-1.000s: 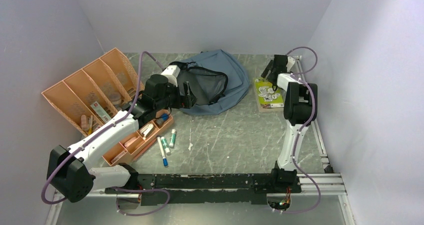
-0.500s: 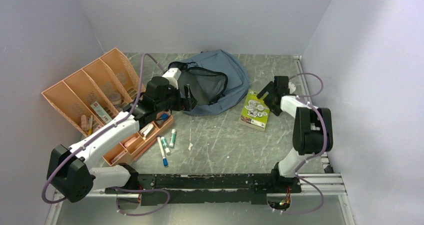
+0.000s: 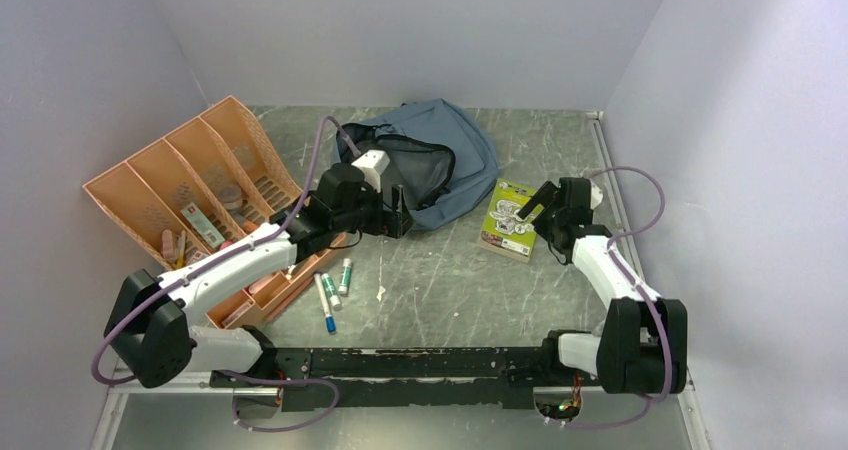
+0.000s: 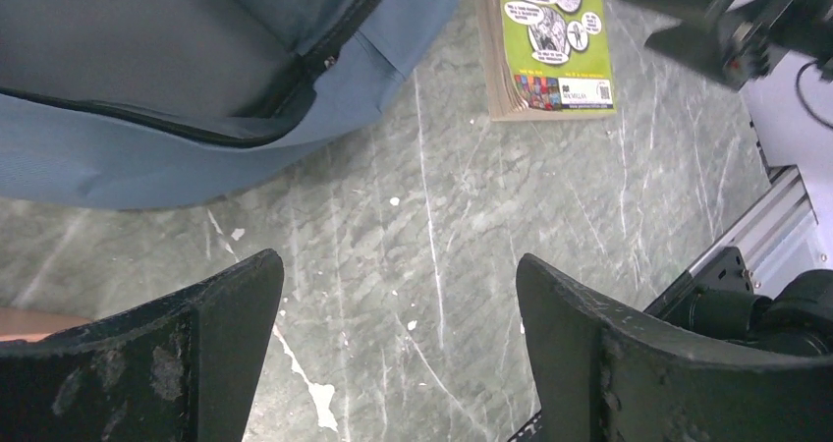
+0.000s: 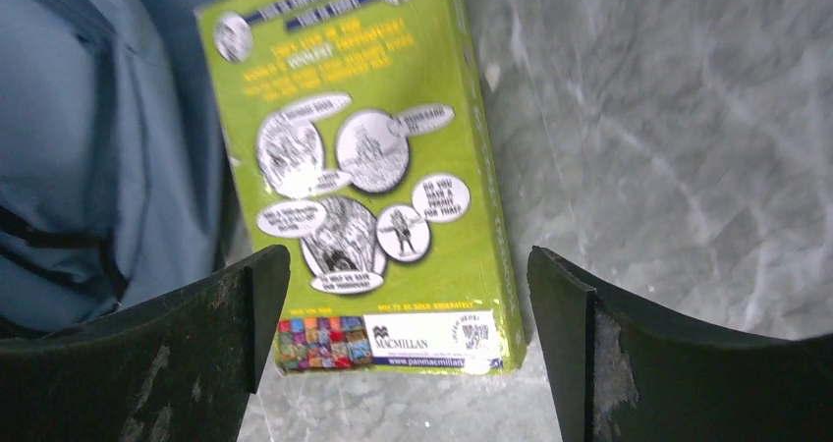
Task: Pack the student bag
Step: Move the book to the center of the board.
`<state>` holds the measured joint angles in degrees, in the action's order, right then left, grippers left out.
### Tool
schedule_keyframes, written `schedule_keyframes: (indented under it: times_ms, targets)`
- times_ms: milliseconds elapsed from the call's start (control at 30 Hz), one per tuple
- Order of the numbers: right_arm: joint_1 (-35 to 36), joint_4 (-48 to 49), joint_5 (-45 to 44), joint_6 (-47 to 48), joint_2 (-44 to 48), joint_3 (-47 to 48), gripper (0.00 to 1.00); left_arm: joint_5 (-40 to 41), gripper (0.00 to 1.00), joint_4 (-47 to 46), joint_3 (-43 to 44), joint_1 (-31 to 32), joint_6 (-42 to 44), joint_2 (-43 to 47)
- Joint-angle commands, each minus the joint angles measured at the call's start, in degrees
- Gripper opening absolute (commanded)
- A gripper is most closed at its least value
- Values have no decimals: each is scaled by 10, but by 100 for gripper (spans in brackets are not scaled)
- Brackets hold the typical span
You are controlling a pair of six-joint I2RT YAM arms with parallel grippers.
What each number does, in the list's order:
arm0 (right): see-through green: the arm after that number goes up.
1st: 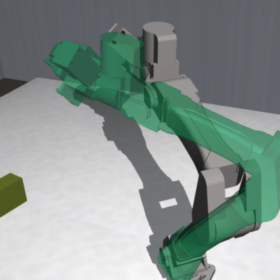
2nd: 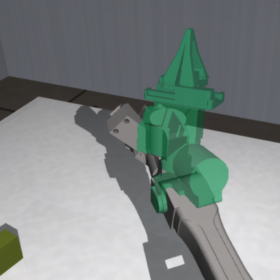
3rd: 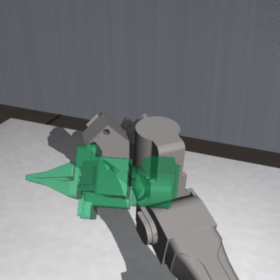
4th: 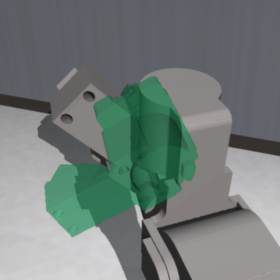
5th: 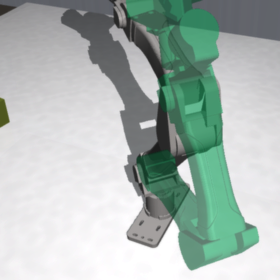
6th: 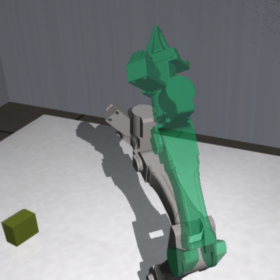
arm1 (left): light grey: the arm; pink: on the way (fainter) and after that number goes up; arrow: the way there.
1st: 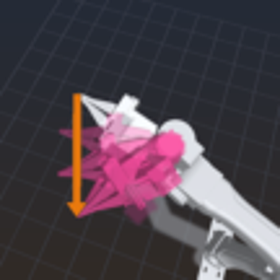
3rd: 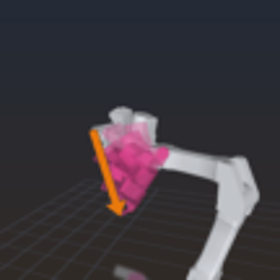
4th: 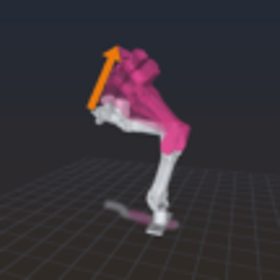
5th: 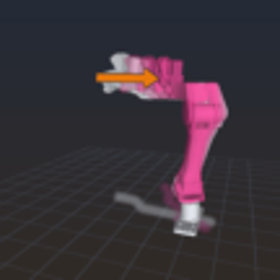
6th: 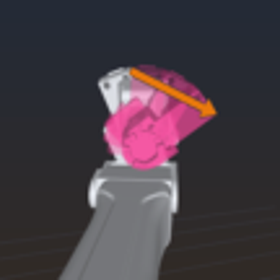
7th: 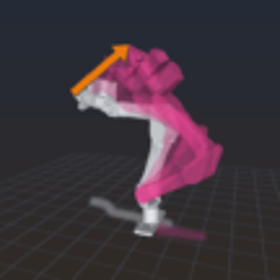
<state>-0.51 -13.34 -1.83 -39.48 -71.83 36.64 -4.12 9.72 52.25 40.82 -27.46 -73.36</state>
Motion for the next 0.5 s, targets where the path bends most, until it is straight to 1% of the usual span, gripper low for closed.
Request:
schedule_keyframes:
  times_ms: [0, 100, 200, 300, 467]
  targets:
    - [2, 63, -75, 46, 20, 23, 95, 7, 92, -22, 35, 18, -2, -14]
    - [2, 110, -118, 48, -24, 45, 95, 11, 92, -14, 45, 24, 0, -16]
    - [-1, 106, -171, 42, -104, 106, 96, 17, 92, -2, 49, 26, 5, -10]
    - [-8, 113, -180, 41, -177, 160, 97, 25, 92, 9, 45, 27, 11, 3]
    - [-10, 165, -180, 36, -251, 185, 96, 32, 92, 21, 37, 27, 14, 14]
